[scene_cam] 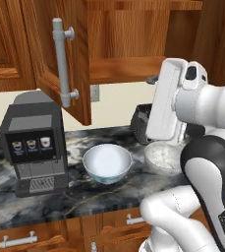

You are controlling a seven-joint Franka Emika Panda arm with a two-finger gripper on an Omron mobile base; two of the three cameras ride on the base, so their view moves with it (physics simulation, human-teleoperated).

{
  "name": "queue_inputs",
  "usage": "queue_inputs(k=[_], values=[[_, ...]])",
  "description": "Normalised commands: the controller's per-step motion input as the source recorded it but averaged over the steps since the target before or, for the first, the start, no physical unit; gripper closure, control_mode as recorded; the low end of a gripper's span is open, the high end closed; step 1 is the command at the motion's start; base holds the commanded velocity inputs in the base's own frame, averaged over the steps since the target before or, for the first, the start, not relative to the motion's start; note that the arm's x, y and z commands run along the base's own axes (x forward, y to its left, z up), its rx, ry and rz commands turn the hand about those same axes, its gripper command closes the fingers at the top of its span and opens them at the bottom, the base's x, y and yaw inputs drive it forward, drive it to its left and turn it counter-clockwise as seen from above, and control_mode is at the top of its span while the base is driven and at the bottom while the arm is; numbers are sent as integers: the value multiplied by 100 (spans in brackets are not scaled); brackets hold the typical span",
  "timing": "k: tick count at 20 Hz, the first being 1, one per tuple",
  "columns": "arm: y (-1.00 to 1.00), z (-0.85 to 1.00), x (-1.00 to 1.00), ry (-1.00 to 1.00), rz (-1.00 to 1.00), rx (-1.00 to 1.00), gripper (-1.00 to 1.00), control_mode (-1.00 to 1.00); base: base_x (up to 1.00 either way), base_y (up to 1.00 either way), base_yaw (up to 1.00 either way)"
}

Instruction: Open the cabinet. Pick the bowls from the counter and place them in the cabinet. Then close the cabinet.

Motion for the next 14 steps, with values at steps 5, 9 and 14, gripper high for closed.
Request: queue_inputs(k=[5, 9, 14], values=[[0, 0, 11, -5, 5, 0, -100, -100, 0, 0, 0], [0, 0, 15, -4, 11, 0, -100, -100, 0, 0, 0], [13, 0, 12, 0, 18, -1, -100, -100, 0, 0, 0]])
